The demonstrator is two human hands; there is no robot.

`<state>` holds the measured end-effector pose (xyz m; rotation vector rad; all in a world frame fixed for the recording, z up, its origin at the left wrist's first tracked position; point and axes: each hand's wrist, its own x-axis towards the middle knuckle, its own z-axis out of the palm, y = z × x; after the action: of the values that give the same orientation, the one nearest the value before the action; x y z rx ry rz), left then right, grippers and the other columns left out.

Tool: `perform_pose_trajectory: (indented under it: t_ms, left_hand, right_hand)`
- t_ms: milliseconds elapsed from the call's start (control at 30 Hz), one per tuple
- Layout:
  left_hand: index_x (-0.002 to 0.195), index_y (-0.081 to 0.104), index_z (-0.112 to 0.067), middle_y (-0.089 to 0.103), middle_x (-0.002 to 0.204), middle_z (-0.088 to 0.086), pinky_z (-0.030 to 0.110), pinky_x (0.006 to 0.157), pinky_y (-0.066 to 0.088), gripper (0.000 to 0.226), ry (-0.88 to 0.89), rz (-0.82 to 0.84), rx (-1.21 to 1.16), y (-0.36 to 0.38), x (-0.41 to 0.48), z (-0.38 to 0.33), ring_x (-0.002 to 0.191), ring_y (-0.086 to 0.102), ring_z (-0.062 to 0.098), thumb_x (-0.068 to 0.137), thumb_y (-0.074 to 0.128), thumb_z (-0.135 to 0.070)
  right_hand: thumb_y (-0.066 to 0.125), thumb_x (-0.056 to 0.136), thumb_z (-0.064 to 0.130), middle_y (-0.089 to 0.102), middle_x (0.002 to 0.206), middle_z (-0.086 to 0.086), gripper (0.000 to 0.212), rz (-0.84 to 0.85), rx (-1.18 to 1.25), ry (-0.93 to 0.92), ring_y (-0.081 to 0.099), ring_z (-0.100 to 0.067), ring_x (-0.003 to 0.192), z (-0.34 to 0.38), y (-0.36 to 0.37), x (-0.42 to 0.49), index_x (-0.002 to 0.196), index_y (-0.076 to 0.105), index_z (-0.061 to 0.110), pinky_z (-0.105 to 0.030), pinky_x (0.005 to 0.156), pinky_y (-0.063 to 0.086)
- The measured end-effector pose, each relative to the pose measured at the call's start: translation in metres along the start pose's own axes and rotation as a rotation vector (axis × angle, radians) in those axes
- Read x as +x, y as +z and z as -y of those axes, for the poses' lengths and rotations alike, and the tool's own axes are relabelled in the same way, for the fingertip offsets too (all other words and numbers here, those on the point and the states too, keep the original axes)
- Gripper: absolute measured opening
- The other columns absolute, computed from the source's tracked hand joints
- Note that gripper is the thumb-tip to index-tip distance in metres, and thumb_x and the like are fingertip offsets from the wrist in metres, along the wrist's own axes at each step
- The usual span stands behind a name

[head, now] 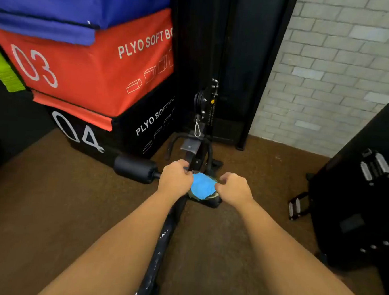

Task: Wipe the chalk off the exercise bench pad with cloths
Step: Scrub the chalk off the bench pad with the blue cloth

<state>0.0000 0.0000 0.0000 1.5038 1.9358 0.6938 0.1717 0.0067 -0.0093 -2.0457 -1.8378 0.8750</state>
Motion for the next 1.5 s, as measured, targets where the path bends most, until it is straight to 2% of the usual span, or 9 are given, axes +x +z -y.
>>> perform_pose_trajectory:
  t_ms: [100, 300, 533, 667, 800, 1000, 1167, 1367, 1500]
  left_hand:
    - [0.121, 0.061, -0.015, 0.067, 0.112, 0.01, 0.029, 0.084, 0.05, 0.033, -0.036, -0.001, 0.004, 0.015, 0.009, 0.01, 0.1, 0.062, 0.027, 0.089, 0.054, -0.015]
    - [0.119, 0.063, -0.011, 0.066, 0.115, 0.011, 0.025, 0.088, 0.045, 0.032, -0.069, -0.005, 0.026, 0.049, 0.029, 0.03, 0.105, 0.06, 0.024, 0.091, 0.049, -0.008]
    - [0.123, 0.06, -0.01, 0.064, 0.114, 0.011, 0.024, 0.085, 0.045, 0.035, -0.206, 0.05, -0.026, 0.082, 0.055, 0.047, 0.104, 0.059, 0.022, 0.089, 0.053, -0.009]
    - [0.134, 0.051, -0.013, 0.054, 0.13, 0.01, 0.032, 0.093, 0.045, 0.05, -0.286, 0.116, -0.018, 0.101, 0.07, 0.058, 0.116, 0.054, 0.026, 0.086, 0.063, -0.015]
    - [0.137, 0.045, -0.014, 0.05, 0.131, 0.011, 0.036, 0.092, 0.046, 0.055, -0.363, 0.138, -0.027, 0.122, 0.084, 0.072, 0.116, 0.052, 0.029, 0.085, 0.063, -0.019]
    - [0.141, 0.034, -0.009, 0.041, 0.137, 0.012, 0.038, 0.102, 0.037, 0.06, -0.475, 0.094, -0.139, 0.148, 0.101, 0.085, 0.125, 0.044, 0.03, 0.088, 0.061, -0.02]
    - [0.145, 0.028, -0.01, 0.036, 0.143, 0.011, 0.037, 0.103, 0.038, 0.066, -0.563, 0.024, -0.261, 0.167, 0.109, 0.089, 0.128, 0.042, 0.029, 0.09, 0.06, -0.024]
    - [0.129, 0.043, -0.006, 0.055, 0.124, 0.01, 0.041, 0.095, 0.047, 0.048, -0.619, -0.05, -0.358, 0.174, 0.114, 0.096, 0.115, 0.053, 0.029, 0.088, 0.062, -0.024]
    - [0.11, 0.059, -0.003, 0.063, 0.108, 0.013, 0.043, 0.089, 0.051, 0.029, -0.657, -0.075, -0.421, 0.176, 0.113, 0.104, 0.102, 0.06, 0.029, 0.088, 0.06, -0.023]
  right_hand:
    - [0.059, 0.088, 0.027, 0.065, 0.115, -0.008, 0.037, 0.038, -0.034, 0.013, 0.06, -0.019, 0.091, -0.01, 0.011, 0.015, 0.124, 0.06, 0.015, -0.024, 0.07, 0.043]
    - [0.057, 0.09, 0.026, 0.062, 0.121, -0.011, 0.038, 0.101, -0.069, 0.015, 0.061, -0.026, 0.105, -0.031, 0.035, 0.044, 0.126, 0.059, 0.016, -0.036, 0.088, 0.053]
    - [0.057, 0.091, 0.022, 0.051, 0.131, -0.01, 0.039, 0.145, -0.094, -0.004, 0.059, -0.025, 0.108, -0.05, 0.062, 0.085, 0.13, 0.055, 0.016, -0.038, 0.089, 0.054]
    - [0.055, 0.092, 0.021, 0.042, 0.135, -0.012, 0.047, 0.192, -0.146, 0.004, 0.048, -0.03, 0.12, -0.06, 0.077, 0.11, 0.137, 0.046, 0.016, -0.039, 0.096, 0.048]
    - [0.051, 0.093, 0.023, 0.039, 0.138, -0.013, 0.049, 0.175, -0.188, 0.013, 0.035, -0.03, 0.129, -0.071, 0.092, 0.131, 0.139, 0.04, 0.014, -0.039, 0.102, 0.038]
    - [0.045, 0.098, 0.034, 0.042, 0.144, -0.008, 0.054, 0.15, -0.228, 0.017, 0.035, -0.029, 0.131, -0.084, 0.112, 0.153, 0.146, 0.029, 0.016, -0.042, 0.103, 0.036]
    - [0.058, 0.093, 0.023, 0.044, 0.143, -0.007, 0.06, 0.102, -0.18, 0.044, 0.036, -0.028, 0.131, -0.084, 0.121, 0.165, 0.146, 0.03, 0.019, -0.045, 0.105, 0.032]
    - [0.062, 0.084, 0.011, 0.046, 0.141, -0.01, 0.069, 0.088, -0.116, 0.128, 0.035, -0.031, 0.131, -0.075, 0.129, 0.173, 0.146, 0.032, 0.017, -0.045, 0.106, 0.03]
    - [0.058, 0.085, 0.016, 0.056, 0.129, -0.013, 0.053, 0.097, 0.058, 0.239, 0.044, -0.034, 0.123, -0.067, 0.134, 0.173, 0.137, 0.046, 0.016, -0.046, 0.104, 0.036]
